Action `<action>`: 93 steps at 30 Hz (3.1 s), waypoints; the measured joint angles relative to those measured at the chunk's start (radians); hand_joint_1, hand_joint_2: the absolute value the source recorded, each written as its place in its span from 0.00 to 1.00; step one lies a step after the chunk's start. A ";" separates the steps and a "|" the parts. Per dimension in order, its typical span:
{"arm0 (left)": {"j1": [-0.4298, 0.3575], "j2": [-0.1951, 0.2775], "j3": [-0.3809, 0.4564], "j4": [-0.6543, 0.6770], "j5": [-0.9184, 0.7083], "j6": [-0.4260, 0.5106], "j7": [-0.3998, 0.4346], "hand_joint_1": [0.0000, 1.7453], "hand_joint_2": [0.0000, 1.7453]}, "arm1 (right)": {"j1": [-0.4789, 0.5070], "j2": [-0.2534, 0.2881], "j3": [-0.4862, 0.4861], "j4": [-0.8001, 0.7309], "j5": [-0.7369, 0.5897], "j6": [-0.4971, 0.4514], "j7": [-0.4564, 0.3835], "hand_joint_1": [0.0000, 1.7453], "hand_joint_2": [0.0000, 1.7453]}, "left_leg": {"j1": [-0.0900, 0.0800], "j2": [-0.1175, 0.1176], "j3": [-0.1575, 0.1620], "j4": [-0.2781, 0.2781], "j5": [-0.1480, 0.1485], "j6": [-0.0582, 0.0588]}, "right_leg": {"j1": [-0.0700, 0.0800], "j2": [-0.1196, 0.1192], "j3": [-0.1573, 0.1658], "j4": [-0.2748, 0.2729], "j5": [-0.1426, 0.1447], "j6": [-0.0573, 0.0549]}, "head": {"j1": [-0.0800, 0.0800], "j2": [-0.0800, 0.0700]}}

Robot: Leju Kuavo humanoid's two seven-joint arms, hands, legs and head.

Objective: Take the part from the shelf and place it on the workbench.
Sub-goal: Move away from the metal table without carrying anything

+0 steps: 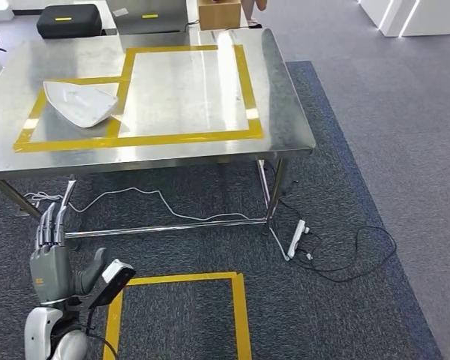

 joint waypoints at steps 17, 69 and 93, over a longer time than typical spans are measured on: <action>-0.051 -0.061 0.010 0.553 0.386 -0.015 -0.117 0.00 0.00 | 0.003 0.011 -0.031 0.045 -0.026 0.020 0.006 0.00 0.00 | 0.024 0.003 0.113 0.016 -0.115 0.019 | -0.022 -0.007 -0.209 0.155 0.014 0.052 | -0.004 0.000; -0.115 -0.131 0.006 1.254 0.473 -0.131 0.113 0.00 0.00 | 0.004 0.008 -0.066 0.060 -0.059 -0.012 0.090 0.00 0.00 | 0.017 0.006 -0.007 0.301 -0.098 -0.023 | -0.002 -0.009 -0.093 0.030 0.063 -0.011 | -0.009 0.000; -0.109 -0.137 -0.023 1.271 0.424 -0.144 0.165 0.00 0.00 | 0.010 0.008 -0.081 0.060 -0.061 -0.008 0.079 0.00 0.00 | 0.002 0.011 0.124 -0.018 -0.090 0.024 | -0.006 0.000 -0.068 0.035 0.034 0.025 | -0.003 0.000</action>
